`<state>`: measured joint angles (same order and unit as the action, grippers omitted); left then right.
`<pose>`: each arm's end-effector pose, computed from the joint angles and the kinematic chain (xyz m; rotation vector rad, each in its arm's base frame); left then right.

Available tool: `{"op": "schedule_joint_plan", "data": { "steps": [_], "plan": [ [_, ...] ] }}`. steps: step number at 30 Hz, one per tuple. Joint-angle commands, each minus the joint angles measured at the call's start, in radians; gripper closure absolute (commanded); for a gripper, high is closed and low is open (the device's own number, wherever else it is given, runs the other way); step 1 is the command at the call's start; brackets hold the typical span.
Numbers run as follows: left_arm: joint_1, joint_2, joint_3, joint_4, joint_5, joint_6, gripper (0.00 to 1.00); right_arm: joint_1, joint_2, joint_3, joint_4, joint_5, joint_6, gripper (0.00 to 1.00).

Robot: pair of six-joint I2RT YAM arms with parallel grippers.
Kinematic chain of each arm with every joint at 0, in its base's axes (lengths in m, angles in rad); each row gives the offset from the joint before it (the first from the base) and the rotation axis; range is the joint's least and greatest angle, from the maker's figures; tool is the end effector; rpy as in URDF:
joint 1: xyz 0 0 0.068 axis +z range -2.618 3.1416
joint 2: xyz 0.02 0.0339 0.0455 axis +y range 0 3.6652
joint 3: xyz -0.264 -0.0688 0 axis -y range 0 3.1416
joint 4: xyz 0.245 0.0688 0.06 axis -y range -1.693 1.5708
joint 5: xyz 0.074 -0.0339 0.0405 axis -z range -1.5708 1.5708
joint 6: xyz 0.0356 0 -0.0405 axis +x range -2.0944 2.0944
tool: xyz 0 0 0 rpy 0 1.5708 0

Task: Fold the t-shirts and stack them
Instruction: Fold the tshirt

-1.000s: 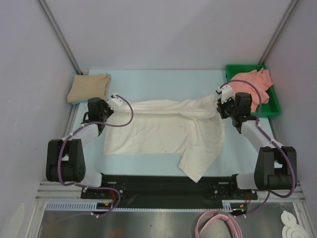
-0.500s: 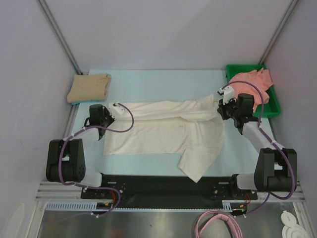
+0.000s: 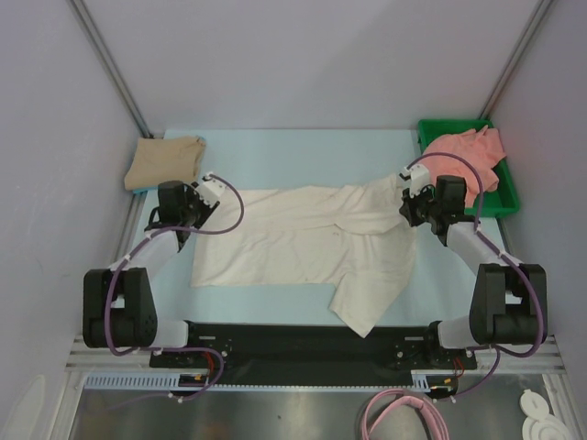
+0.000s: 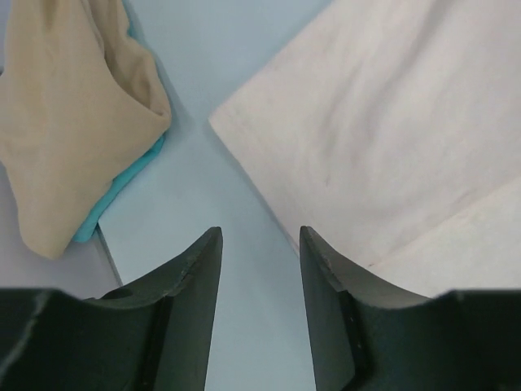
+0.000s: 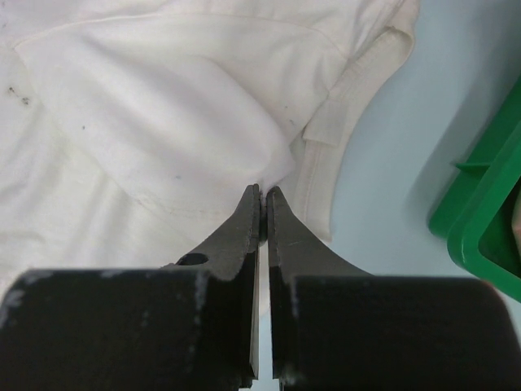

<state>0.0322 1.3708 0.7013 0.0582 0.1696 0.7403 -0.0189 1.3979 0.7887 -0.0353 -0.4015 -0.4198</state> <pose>0.2863 0.0032 0.2046 0.8467 2.0126 0.2558 0.2954 0.0083 0.2184 -0.6428 2.0654 0.1936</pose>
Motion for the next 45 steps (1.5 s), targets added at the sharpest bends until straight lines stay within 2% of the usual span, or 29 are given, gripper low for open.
{"op": "schedule_joint_plan", "data": {
  "steps": [1, 6, 9, 10, 21, 26, 31, 32, 33, 34, 37, 40, 43, 45],
  "plan": [
    [-0.003, 0.022, 0.095, -0.096, 0.123, -0.104, 0.52, 0.005, 0.012, 0.02, 0.0, -0.01, -0.01, 1.0],
    [-0.012, 0.05, 0.102, -0.087, 0.125, -0.13, 0.55, 0.011, 0.018, 0.021, 0.003, -0.007, -0.013, 1.0],
    [-0.023, 0.103, 0.124, -0.139, 0.101, -0.095, 0.72, 0.014, 0.026, 0.023, 0.008, -0.007, -0.013, 1.0],
    [-0.023, 0.117, 0.13, -0.146, 0.094, -0.091, 0.74, 0.016, 0.029, 0.024, 0.011, -0.005, -0.013, 1.0],
    [-0.023, 0.267, 0.156, -0.172, 0.022, -0.051, 0.83, 0.05, 0.096, 0.122, 0.063, 0.044, -0.013, 1.0],
    [-0.023, 0.316, 0.161, -0.153, 0.001, -0.053, 0.85, 0.053, 0.213, 0.28, 0.09, 0.081, -0.002, 1.0],
    [-0.023, 0.341, 0.161, -0.118, -0.05, -0.05, 0.87, 0.053, 0.42, 0.46, 0.094, 0.105, 0.024, 1.0],
    [-0.023, 0.343, 0.161, -0.116, -0.053, -0.051, 0.89, 0.054, 0.444, 0.512, 0.094, 0.118, 0.029, 0.98],
    [-0.023, 0.343, 0.159, -0.107, -0.055, -0.055, 0.89, 0.056, 0.481, 0.533, 0.078, 0.144, 0.033, 0.9],
    [-0.023, 0.337, 0.155, -0.101, -0.056, -0.061, 0.89, 0.053, 0.484, 0.549, 0.072, 0.151, 0.05, 0.73],
    [-0.023, 0.321, 0.135, -0.083, -0.056, -0.062, 0.9, 0.054, 0.394, 0.459, 0.123, 0.15, 0.044, 0.57],
    [-0.023, 0.321, 0.127, -0.07, -0.065, -0.062, 0.91, 0.08, 0.258, 0.315, 0.156, 0.124, -0.013, 0.55],
    [-0.055, 0.327, 0.124, -0.063, -0.087, -0.061, 0.92, 0.144, 0.192, 0.224, 0.106, 0.096, -0.115, 0.54],
    [-0.07, 0.332, 0.116, -0.061, -0.114, -0.058, 0.93, 0.186, 0.203, 0.205, 0.053, 0.06, -0.174, 0.54]
  ]
}}
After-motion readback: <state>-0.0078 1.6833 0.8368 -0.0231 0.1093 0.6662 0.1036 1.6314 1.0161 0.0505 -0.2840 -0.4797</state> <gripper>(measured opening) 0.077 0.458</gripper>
